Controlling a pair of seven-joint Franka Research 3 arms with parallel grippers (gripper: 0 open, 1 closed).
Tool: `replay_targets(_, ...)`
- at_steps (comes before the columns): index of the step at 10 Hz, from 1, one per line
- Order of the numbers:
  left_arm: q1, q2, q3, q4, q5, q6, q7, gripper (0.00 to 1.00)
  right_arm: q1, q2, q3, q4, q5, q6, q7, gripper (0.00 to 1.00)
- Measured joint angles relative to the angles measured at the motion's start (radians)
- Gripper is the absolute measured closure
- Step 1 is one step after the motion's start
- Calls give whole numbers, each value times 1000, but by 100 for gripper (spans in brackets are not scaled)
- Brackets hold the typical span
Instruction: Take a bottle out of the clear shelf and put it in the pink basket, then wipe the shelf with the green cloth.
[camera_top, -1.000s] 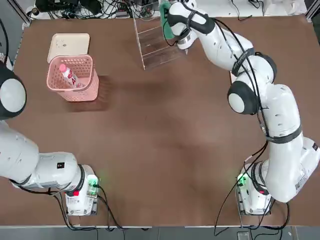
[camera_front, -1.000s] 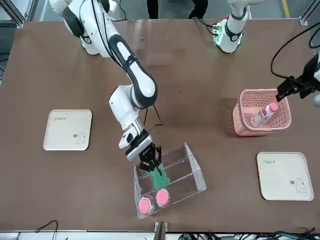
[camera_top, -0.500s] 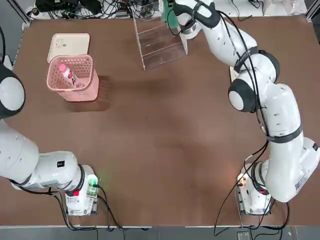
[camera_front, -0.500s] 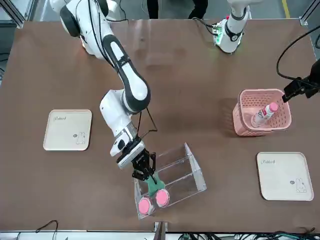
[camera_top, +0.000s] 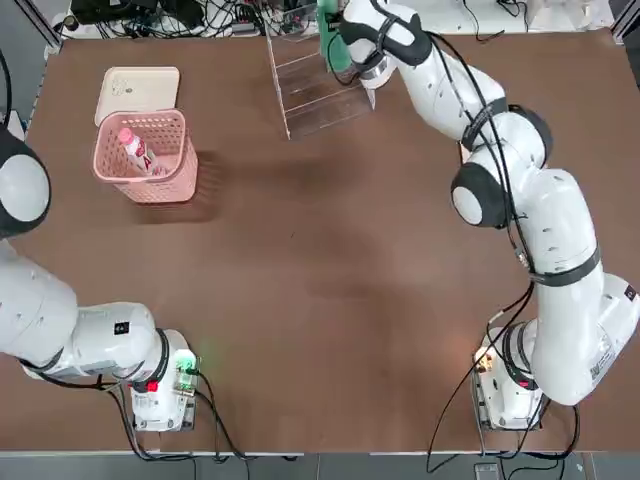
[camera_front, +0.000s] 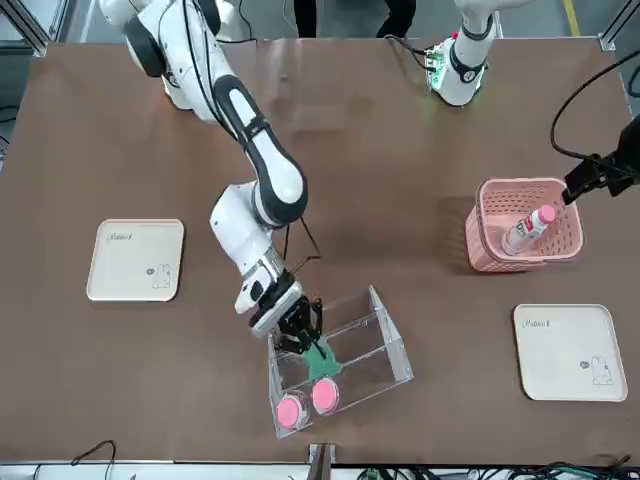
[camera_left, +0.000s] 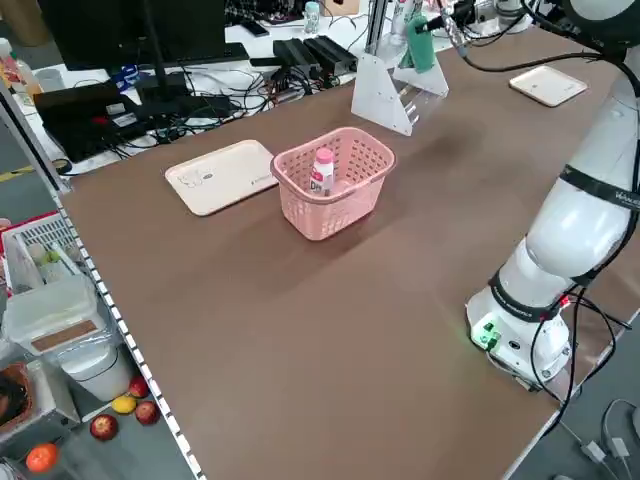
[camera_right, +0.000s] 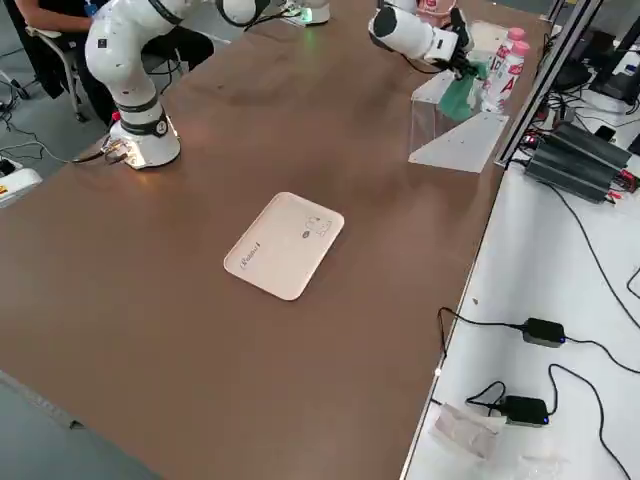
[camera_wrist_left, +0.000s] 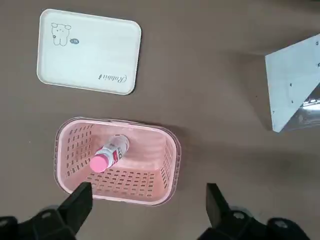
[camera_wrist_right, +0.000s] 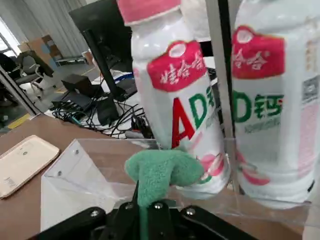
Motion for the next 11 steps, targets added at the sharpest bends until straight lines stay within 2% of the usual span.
replay_targets(6,0,-1,-14,4,0,-35,0,0,9,3,4,19,0,-6,43,95)
replay_targets(11,0,-1,-19,4,0,-57,0,0,42,5,57,56,0,-7,97,95)
